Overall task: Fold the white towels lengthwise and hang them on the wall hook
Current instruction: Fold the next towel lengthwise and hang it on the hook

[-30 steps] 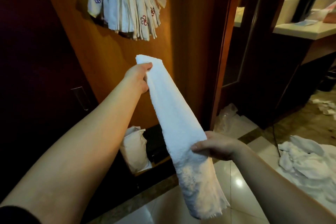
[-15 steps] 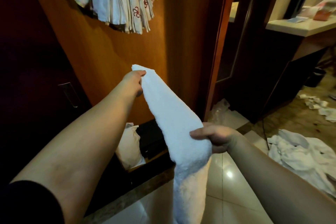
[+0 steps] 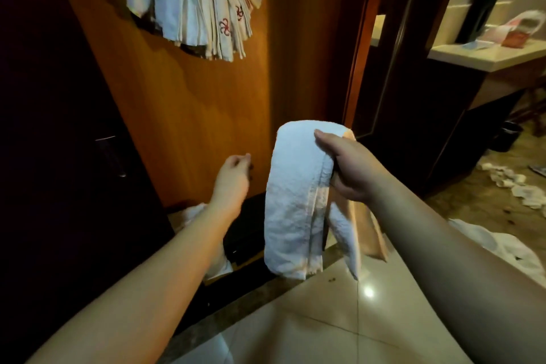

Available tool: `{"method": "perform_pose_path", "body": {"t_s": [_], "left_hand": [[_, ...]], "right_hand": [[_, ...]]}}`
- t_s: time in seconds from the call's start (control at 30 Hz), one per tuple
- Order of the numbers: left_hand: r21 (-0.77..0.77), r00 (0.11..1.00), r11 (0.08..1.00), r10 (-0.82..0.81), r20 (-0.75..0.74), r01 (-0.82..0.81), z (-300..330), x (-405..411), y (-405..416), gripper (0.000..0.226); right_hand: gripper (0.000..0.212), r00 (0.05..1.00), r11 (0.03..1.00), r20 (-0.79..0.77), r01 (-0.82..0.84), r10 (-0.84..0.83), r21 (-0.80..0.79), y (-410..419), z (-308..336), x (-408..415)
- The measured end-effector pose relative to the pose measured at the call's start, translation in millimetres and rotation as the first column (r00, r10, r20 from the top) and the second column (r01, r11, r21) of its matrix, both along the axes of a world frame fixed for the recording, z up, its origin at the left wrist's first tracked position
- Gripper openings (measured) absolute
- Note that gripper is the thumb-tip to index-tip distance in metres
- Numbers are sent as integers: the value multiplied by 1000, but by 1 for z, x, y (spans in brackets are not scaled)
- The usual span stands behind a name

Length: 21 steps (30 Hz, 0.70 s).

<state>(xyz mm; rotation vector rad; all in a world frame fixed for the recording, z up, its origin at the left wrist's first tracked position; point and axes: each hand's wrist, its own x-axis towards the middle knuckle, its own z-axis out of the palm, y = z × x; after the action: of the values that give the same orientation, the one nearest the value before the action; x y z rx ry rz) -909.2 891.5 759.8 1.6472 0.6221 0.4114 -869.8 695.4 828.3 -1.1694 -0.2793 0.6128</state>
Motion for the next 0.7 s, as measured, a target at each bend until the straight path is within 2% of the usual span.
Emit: {"method": "perform_pose_path", "body": {"t_s": [0.07,0.13,0.2,0.27,0.43,0.5,0.63,0.7], "left_hand": [[217,988,976,-29,154,-5,7,-28,-25,14],[350,967,935,-141,212,60,11,-45,-46,12],[505,955,855,-236,177,118,11,-46,-61,23],[636,961,763,-248,121,117,14,-40,-68,35],[712,987,701,-143,76,47,34,-25,-73,43],[721,992,693,-110,65,29,39,-22,-73,38],[794,995,606,-92,24,37,41,-17,-72,22],[800,994,600,-90,55,10,39,-18,-69,16]], "right_hand": [[26,996,997,67,63,-61,-39,6,5,2],[25,985,991,131,117,-108,-60,12,11,4],[26,977,988,174,141,-127,-68,17,19,3],[26,973,988,196,135,-119,-73,23,27,1],[31,962,982,242,159,-130,-104,30,42,1],[35,951,971,275,185,-138,-151,31,44,0],[44,929,941,330,248,-164,-229,31,45,0],[52,918,926,355,279,-178,-256,31,45,0]]}}
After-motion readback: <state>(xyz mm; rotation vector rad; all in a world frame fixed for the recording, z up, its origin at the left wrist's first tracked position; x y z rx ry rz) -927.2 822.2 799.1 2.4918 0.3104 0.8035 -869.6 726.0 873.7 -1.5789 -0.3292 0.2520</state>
